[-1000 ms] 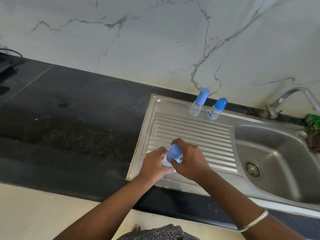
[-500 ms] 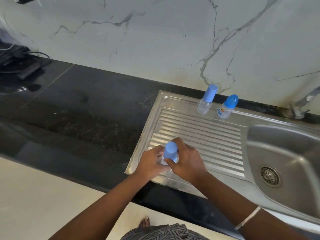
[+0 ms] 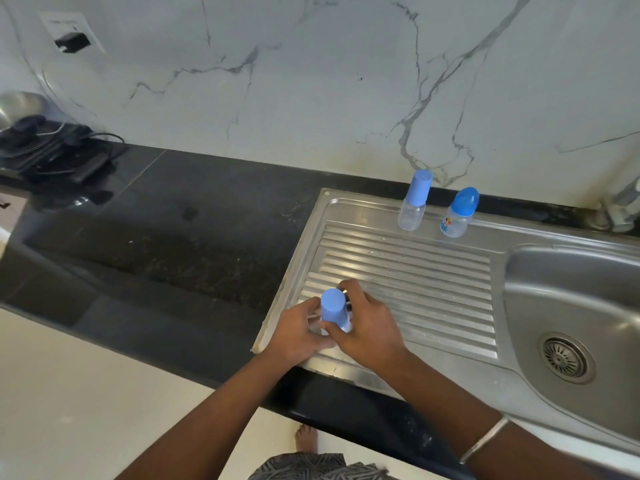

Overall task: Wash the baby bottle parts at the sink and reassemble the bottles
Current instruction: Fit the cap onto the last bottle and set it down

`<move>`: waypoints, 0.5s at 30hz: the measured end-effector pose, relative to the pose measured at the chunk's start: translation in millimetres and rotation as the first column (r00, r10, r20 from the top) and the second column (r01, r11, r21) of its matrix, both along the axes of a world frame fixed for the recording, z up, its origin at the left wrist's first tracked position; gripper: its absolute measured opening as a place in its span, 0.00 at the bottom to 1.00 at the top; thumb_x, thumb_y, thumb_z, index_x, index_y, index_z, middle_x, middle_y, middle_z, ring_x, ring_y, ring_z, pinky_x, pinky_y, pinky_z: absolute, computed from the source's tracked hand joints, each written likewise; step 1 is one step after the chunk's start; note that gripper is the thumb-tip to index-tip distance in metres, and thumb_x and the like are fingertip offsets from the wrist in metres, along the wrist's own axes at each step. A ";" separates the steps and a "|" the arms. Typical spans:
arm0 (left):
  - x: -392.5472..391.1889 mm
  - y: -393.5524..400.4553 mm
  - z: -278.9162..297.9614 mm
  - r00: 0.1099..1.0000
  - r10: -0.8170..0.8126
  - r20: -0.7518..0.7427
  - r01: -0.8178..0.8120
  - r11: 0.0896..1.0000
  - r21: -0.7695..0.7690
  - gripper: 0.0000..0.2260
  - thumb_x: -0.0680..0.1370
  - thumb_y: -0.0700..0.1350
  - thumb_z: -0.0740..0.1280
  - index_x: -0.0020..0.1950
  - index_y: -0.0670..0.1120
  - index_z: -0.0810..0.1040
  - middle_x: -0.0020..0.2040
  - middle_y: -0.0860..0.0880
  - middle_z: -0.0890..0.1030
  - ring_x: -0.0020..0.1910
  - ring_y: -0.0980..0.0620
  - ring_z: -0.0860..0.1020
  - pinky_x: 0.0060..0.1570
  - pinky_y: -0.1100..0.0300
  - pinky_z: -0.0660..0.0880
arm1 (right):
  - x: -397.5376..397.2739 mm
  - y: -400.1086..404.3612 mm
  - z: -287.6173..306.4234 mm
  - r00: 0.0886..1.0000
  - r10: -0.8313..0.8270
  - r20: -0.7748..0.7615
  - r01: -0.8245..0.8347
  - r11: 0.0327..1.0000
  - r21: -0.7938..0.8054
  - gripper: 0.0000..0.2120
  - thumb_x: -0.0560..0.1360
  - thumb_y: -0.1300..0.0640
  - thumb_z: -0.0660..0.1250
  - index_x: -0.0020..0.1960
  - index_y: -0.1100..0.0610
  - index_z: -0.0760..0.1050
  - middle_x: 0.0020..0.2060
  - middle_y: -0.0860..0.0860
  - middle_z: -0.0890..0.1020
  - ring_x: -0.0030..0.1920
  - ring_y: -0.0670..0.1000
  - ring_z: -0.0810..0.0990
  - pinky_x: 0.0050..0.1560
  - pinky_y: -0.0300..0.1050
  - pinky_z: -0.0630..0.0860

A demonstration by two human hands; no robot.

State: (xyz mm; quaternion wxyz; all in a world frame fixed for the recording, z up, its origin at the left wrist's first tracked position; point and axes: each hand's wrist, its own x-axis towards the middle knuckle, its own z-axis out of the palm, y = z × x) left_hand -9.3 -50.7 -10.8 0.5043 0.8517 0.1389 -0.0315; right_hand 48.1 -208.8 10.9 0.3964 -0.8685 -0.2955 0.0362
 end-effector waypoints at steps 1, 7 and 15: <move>-0.5 -0.2 -0.6 1.000 0.001 0.005 -0.001 1.000 0.001 0.26 0.64 0.45 0.80 0.60 0.53 0.80 0.54 0.60 0.84 0.56 0.62 0.80 0.58 0.67 0.76 | 1.1 -4.3 -1.0 0.998 0.032 -0.048 -0.031 0.999 0.017 0.26 0.71 0.47 0.73 0.63 0.47 0.66 0.52 0.45 0.81 0.49 0.47 0.81 0.46 0.45 0.79; 5.8 2.5 -2.8 0.999 0.033 -0.034 -0.033 0.999 -0.016 0.30 0.61 0.49 0.83 0.62 0.53 0.80 0.55 0.59 0.83 0.55 0.62 0.80 0.59 0.60 0.77 | 8.1 -29.7 -14.8 0.973 0.151 -0.176 -0.160 0.987 -0.034 0.34 0.67 0.54 0.63 0.74 0.50 0.65 0.65 0.45 0.76 0.64 0.47 0.75 0.59 0.50 0.77; 40.2 10.8 8.8 0.999 -0.033 -0.025 0.029 0.989 -0.143 0.27 0.60 0.55 0.82 0.57 0.54 0.82 0.50 0.59 0.85 0.51 0.62 0.82 0.56 0.56 0.79 | 29.6 -5.9 -22.5 0.975 0.048 -0.215 -0.045 0.999 0.019 0.30 0.69 0.47 0.73 0.69 0.44 0.69 0.54 0.35 0.79 0.53 0.36 0.78 0.51 0.33 0.73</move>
